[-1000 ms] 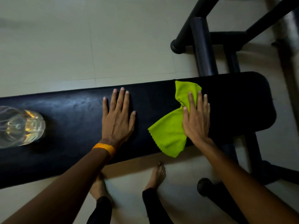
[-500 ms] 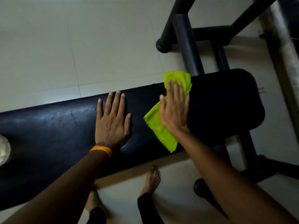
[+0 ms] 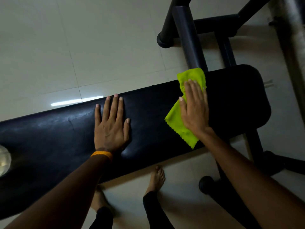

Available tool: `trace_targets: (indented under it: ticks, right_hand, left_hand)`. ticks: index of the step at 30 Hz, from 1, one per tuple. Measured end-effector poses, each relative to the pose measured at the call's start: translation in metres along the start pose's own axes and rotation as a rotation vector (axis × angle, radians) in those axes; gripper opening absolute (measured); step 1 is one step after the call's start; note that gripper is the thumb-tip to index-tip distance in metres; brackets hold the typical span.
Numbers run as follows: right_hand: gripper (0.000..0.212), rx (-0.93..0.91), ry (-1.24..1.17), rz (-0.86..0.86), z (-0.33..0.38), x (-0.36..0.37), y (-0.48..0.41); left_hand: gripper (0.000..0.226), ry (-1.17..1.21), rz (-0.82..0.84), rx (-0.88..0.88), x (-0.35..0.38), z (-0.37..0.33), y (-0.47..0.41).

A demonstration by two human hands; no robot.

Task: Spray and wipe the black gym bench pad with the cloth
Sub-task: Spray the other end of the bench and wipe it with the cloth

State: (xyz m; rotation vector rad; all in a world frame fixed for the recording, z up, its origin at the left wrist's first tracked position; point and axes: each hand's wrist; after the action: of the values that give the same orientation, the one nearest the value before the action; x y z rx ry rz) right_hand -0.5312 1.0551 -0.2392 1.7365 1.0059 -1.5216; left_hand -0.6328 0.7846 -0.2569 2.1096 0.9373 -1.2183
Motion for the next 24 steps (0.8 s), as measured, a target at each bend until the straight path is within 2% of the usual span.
trace_targets:
  ticks: [3, 6, 8, 13, 17, 20, 22, 24]
  right_hand:
    - [0.055, 0.163, 0.0, 0.007, 0.035, -0.006, 0.054]
    - [0.056, 0.083, -0.036, 0.046, 0.046, -0.012, 0.109]
    - [0.055, 0.064, -0.037, 0.018, 0.014, -0.003, 0.082]
    - [0.059, 0.36, 0.034, 0.057, -0.058, 0.01, -0.027]
    - [0.057, 0.408, 0.031, 0.001, -0.022, 0.005, 0.031]
    - [0.059, 0.301, 0.015, 0.055, -0.012, 0.002, 0.084]
    - [0.061, 0.277, 0.042, 0.052, -0.035, 0.007, 0.064]
    - [0.064, 0.409, 0.06, 0.035, -0.053, 0.013, 0.019]
  left_hand:
    - [0.07, -0.003, 0.007, -0.005, 0.0, -0.001, 0.001]
    - [0.07, 0.013, 0.002, -0.001, -0.001, -0.001, 0.001]
    - [0.07, 0.015, -0.006, 0.002, 0.0, -0.001, 0.0]
    - [0.071, 0.014, 0.001, 0.0, 0.001, -0.001, 0.0]
    - [0.071, 0.007, 0.009, -0.01, 0.0, -0.001, 0.0]
    - [0.071, -0.009, 0.011, -0.01, 0.002, 0.0, 0.0]
    - [0.071, -0.003, 0.006, -0.011, 0.003, 0.001, 0.0]
    - [0.071, -0.005, -0.001, -0.011, 0.003, 0.001, 0.0]
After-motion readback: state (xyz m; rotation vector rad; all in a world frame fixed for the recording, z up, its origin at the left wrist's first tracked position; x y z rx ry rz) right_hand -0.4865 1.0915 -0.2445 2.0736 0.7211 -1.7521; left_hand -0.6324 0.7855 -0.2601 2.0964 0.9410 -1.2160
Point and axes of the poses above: each hand's wrist, its own y-axis away from the middle knuckle, its own x-axis out of the palm, z = x × y, and after that the axes turned 15 degrees about y, right-handed
